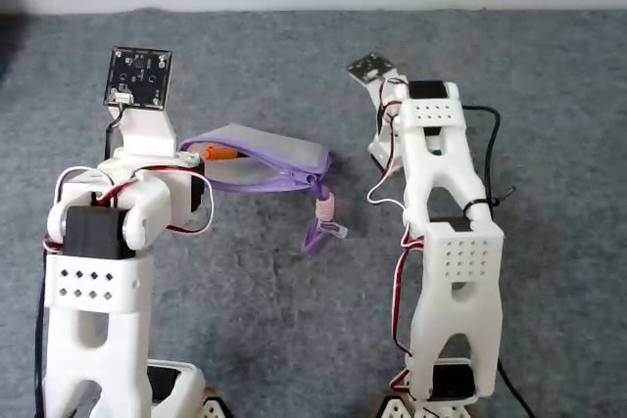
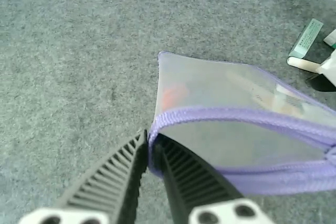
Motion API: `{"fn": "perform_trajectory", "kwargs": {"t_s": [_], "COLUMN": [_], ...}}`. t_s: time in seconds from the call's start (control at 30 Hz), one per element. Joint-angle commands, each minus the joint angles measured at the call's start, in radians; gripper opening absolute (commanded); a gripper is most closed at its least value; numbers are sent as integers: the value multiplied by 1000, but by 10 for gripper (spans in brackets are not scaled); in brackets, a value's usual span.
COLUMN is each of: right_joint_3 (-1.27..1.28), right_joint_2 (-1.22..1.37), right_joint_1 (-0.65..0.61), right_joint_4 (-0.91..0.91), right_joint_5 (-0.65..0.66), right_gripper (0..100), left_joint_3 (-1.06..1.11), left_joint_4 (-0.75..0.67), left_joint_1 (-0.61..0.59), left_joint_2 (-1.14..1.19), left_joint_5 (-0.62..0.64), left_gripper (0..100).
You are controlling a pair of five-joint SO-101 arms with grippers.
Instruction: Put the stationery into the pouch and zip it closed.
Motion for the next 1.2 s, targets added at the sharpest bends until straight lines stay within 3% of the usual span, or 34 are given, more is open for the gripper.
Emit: {"fn": "perform_trajectory", "kwargs": {"t_s": [0.0,0.1,0.27,0.63,0.77,0.9,1.17], "right_joint_3": [-54,-57,-57,-192,-222,-215,132], "right_joint_2": [2,13,8,-120,-229,-380,-817], "right_joint_1": [-2,-4,-7,-2,-5,-1,-2], "right_joint_4": [5,25,58,262,429,438,438], "right_joint_5": [11,11,11,-2,-84,-135,-184], "right_gripper": [208,168,6,8,8,8,8], "left_joint_3": [-33,-33,-33,-33,-30,12,19], "left_joint_4": [3,3,3,5,5,5,5], "left_joint_1": [-6,-3,-3,-2,-2,-2,0], "left_joint_2": [-2,-2,0,0,0,0,-2], "left_joint_5": [8,8,8,8,8,8,8], "left_gripper": [11,11,11,11,11,11,11]}}
